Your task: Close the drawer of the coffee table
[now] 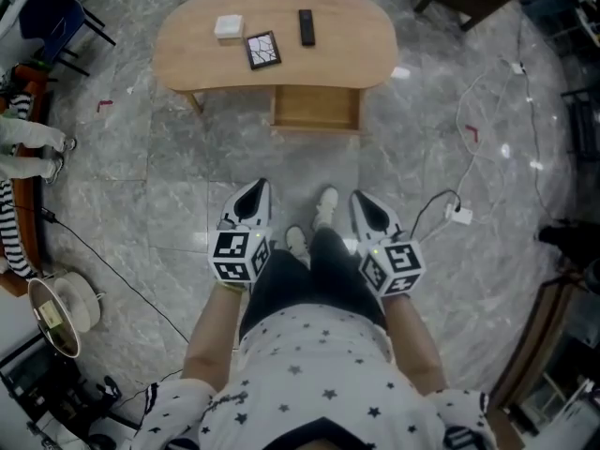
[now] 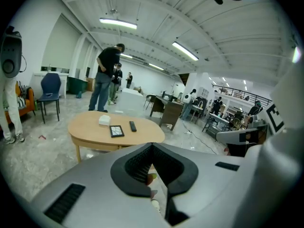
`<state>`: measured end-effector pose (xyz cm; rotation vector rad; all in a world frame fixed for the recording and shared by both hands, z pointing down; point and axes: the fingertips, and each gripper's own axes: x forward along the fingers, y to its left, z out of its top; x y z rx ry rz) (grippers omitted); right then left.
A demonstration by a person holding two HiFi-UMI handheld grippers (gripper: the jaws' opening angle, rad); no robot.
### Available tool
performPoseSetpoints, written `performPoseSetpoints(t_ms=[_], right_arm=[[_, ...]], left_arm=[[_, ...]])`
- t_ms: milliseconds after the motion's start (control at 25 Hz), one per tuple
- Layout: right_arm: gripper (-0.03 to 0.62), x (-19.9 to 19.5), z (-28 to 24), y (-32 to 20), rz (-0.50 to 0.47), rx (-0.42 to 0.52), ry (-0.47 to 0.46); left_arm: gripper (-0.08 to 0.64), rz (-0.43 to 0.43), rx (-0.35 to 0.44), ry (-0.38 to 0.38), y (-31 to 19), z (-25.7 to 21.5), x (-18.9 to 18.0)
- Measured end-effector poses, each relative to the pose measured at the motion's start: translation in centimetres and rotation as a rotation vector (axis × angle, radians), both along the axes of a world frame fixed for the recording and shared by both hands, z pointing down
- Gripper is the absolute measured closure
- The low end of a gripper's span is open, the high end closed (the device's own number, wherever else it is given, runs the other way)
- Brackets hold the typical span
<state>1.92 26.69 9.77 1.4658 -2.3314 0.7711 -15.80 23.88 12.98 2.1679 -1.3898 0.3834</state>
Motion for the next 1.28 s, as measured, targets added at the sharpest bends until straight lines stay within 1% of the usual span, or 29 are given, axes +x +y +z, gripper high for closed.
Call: performPoseSetpoints(t_ms=[160,320,600,720,1000,1160,1280], right_arm=[[0.586,1.3,1.8,-2.2,-0.023,-0.011,0.026],[0.586,3.2,4.1,-4.5,-0.034,-0.027,0.052],[0.586,6.1,9.5,-7.5,-0.067,-0.092,0.095],[0.586,7.0,11.9,-8.4,-0.083,-0.114,0.108],[0.586,8.9,17.9,-10.8,-0.072,-0.128,0.146],[0.586,10.5,21.5,-12.3,-0.057,-0.152,0.166],[0.584,11.6,24.3,-13.1,-0.060,-0.177,0.194]], left_arm=[[0.554,-0.018,-0.028,0.002,-1.5,2.2,0.4],[0.554,-0.027,-0.051,-0.012,-3.2,4.6,1.1],[0.552,-0.053,-0.063,-0.021,-6.6,8.4,2.3],[0.552,-0.063,-0.080,-0.016,-7.6,10.4,2.7],[0.552,-0.074,-0.122,-0.025,-9.5,16.3,3.1],[0.552,-0.070,-0.140,-0.044,-10.8,19.6,3.0],[0.552,-0.076,-0.156,-0.043,-11.6,21.9,2.8]])
